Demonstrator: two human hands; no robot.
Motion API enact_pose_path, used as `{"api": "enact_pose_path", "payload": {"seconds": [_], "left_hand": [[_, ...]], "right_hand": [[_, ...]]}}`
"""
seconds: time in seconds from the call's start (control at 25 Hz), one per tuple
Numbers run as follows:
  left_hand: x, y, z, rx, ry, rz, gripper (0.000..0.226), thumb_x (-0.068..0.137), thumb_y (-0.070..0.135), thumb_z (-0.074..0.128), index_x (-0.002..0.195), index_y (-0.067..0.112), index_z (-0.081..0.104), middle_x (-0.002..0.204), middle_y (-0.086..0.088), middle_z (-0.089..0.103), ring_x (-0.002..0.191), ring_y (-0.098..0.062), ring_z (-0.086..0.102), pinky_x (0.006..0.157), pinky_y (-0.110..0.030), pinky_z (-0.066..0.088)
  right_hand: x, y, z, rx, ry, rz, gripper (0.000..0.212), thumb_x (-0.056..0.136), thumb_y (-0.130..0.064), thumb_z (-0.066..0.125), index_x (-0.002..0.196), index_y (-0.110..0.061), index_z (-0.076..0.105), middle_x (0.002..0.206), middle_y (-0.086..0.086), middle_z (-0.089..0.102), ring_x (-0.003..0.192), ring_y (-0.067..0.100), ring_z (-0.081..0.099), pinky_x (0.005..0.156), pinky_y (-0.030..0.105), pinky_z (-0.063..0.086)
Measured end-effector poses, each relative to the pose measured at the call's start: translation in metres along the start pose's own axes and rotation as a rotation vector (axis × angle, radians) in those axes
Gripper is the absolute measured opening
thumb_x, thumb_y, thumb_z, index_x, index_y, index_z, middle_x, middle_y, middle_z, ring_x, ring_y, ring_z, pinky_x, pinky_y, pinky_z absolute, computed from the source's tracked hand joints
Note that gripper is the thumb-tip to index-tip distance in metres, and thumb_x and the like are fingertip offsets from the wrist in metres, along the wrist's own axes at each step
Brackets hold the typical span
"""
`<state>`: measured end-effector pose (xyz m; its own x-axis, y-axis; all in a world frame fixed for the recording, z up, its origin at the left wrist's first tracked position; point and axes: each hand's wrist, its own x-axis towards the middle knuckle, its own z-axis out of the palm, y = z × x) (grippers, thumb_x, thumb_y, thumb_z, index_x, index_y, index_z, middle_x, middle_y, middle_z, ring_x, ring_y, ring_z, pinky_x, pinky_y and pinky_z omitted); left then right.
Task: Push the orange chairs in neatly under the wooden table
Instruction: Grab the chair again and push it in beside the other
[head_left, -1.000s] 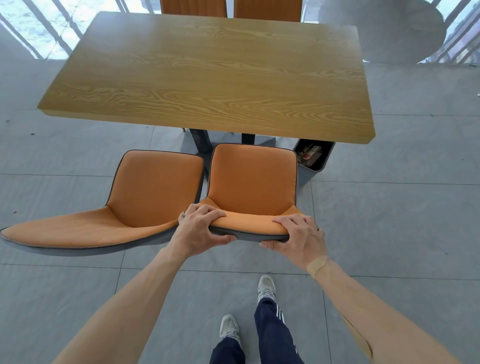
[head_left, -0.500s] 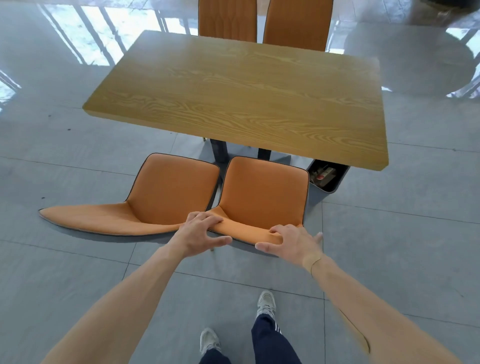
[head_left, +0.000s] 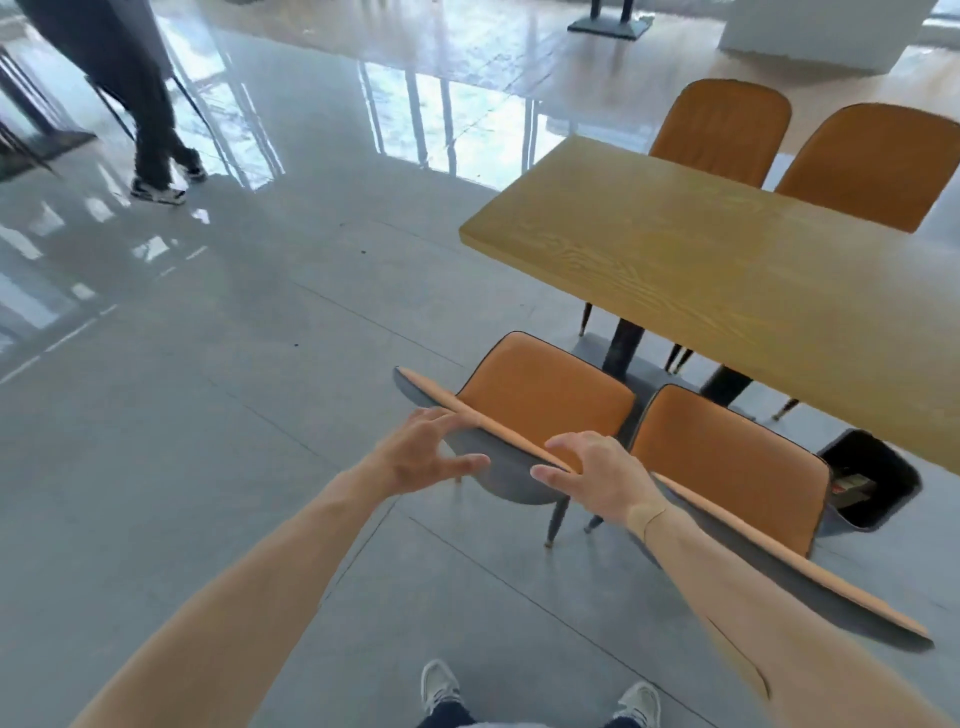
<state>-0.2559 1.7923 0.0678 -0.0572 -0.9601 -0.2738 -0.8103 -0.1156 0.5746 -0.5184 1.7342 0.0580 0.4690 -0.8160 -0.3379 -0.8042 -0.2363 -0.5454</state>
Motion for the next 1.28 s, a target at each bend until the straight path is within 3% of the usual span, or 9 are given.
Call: {"api": "enact_pose_path", "payload": {"seconds": [0.12, 0.28, 0.48, 0.64, 0.84, 1.08, 1.28], "left_hand": [[-0.026, -0.053, -0.035, 0.002, 0.033, -0.071, 0.070, 0.078, 0.069, 0.061, 0.137, 0.034, 0.048, 0.143, 0.004, 0.048, 0.135, -0.019, 0.032, 0.112, -0.041, 0.031], [-0.042, -0.099, -0.062, -0.034, 0.062, -0.118, 0.074, 0.075, 0.074, 0.058, 0.137, 0.035, 0.048, 0.143, 0.005, 0.048, 0.136, -0.019, 0.032, 0.113, -0.046, 0.031], [-0.023, -0.126, -0.076, -0.059, 0.083, -0.131, 0.070, 0.076, 0.073, 0.057, 0.136, 0.037, 0.049, 0.140, 0.008, 0.048, 0.134, -0.014, 0.033, 0.110, -0.043, 0.035], [0.021, -0.126, -0.082, -0.070, 0.064, -0.097, 0.066, 0.079, 0.068, 0.060, 0.136, 0.034, 0.049, 0.139, 0.008, 0.049, 0.133, -0.013, 0.033, 0.109, -0.039, 0.035], [0.075, -0.119, -0.076, -0.049, -0.052, -0.039, 0.063, 0.077, 0.070, 0.059, 0.131, 0.040, 0.050, 0.135, 0.011, 0.051, 0.129, -0.012, 0.035, 0.104, -0.037, 0.037], [0.125, -0.122, -0.075, -0.004, -0.191, 0.014, 0.069, 0.074, 0.071, 0.060, 0.133, 0.035, 0.052, 0.134, 0.010, 0.051, 0.130, -0.013, 0.034, 0.106, -0.037, 0.036], [0.157, -0.132, -0.075, 0.051, -0.367, 0.062, 0.069, 0.075, 0.070, 0.061, 0.133, 0.034, 0.053, 0.140, 0.006, 0.048, 0.134, -0.017, 0.032, 0.111, -0.045, 0.033]], "right_hand": [[0.019, -0.051, 0.019, 0.003, -0.003, -0.046, 0.059, 0.085, -0.069, 0.053, 0.131, -0.033, 0.055, 0.132, -0.007, 0.057, 0.118, 0.016, 0.052, 0.100, 0.046, 0.046], [0.043, -0.089, 0.035, -0.014, 0.014, -0.079, 0.056, 0.086, -0.066, 0.055, 0.132, -0.033, 0.055, 0.130, -0.009, 0.057, 0.114, 0.012, 0.052, 0.097, 0.040, 0.048], [0.076, -0.098, 0.037, -0.032, 0.018, -0.047, 0.052, 0.085, -0.069, 0.052, 0.127, -0.039, 0.055, 0.128, -0.010, 0.058, 0.112, 0.012, 0.051, 0.093, 0.038, 0.049], [0.099, -0.085, 0.035, 0.009, 0.050, 0.011, 0.056, 0.084, -0.070, 0.051, 0.130, -0.039, 0.053, 0.136, -0.009, 0.055, 0.123, 0.017, 0.050, 0.099, 0.041, 0.047], [0.106, -0.060, 0.032, 0.088, 0.063, 0.139, 0.055, 0.086, -0.066, 0.054, 0.133, -0.037, 0.052, 0.140, -0.007, 0.053, 0.130, 0.018, 0.046, 0.107, 0.043, 0.042], [0.109, -0.048, 0.027, 0.161, 0.094, 0.282, 0.058, 0.086, -0.065, 0.056, 0.135, -0.035, 0.051, 0.143, -0.006, 0.051, 0.132, 0.017, 0.045, 0.109, 0.039, 0.041], [0.105, -0.052, 0.048, 0.233, 0.134, 0.431, 0.057, 0.087, -0.063, 0.056, 0.135, -0.033, 0.052, 0.143, -0.005, 0.051, 0.130, 0.017, 0.047, 0.107, 0.038, 0.043]]}}
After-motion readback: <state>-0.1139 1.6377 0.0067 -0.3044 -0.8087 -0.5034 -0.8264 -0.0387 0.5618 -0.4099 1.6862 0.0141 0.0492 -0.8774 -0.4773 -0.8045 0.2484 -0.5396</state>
